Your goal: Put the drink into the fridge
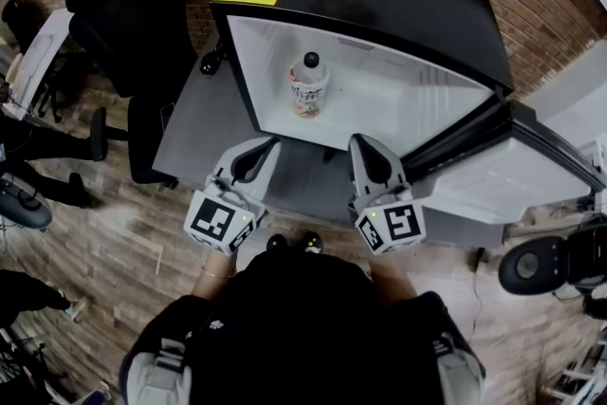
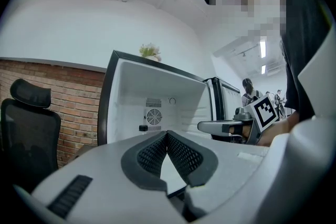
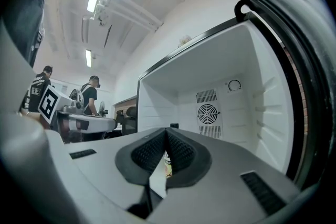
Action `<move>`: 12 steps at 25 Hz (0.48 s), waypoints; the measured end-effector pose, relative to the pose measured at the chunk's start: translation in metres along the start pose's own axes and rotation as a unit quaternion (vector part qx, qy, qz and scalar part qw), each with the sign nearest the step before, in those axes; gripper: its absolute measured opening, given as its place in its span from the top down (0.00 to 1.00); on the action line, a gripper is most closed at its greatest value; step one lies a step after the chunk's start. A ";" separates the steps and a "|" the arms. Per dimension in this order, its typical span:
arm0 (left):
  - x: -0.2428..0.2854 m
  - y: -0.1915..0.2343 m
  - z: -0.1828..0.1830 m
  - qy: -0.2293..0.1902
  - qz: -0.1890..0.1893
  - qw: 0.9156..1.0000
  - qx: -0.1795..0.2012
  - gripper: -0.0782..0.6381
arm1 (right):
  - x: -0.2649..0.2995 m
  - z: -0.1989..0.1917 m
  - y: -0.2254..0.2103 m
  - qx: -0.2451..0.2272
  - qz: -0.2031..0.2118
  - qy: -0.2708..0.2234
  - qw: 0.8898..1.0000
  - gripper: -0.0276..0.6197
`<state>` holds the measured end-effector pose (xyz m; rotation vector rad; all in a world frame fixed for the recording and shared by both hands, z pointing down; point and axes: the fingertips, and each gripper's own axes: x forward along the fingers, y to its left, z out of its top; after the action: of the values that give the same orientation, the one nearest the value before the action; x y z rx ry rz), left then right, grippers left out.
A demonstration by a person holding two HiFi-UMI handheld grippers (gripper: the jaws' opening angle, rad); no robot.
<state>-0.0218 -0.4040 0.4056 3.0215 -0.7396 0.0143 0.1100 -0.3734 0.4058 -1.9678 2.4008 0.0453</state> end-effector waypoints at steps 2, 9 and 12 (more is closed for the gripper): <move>0.001 0.000 -0.001 0.001 0.000 1.000 0.000 0.90 | 0.000 -0.001 -0.001 0.001 -0.001 0.000 1.000 0.96; 0.002 -0.001 0.002 -0.011 -0.004 1.000 0.005 0.90 | -0.001 -0.002 0.000 0.001 -0.001 0.003 1.000 0.96; 0.002 -0.001 0.002 -0.009 -0.004 1.000 0.004 0.90 | -0.001 -0.002 0.000 0.000 -0.001 0.002 1.000 0.96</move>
<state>-0.0198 -0.4038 0.4039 3.0363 -0.7319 -0.0094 0.1105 -0.3723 0.4080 -1.9731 2.4009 0.0401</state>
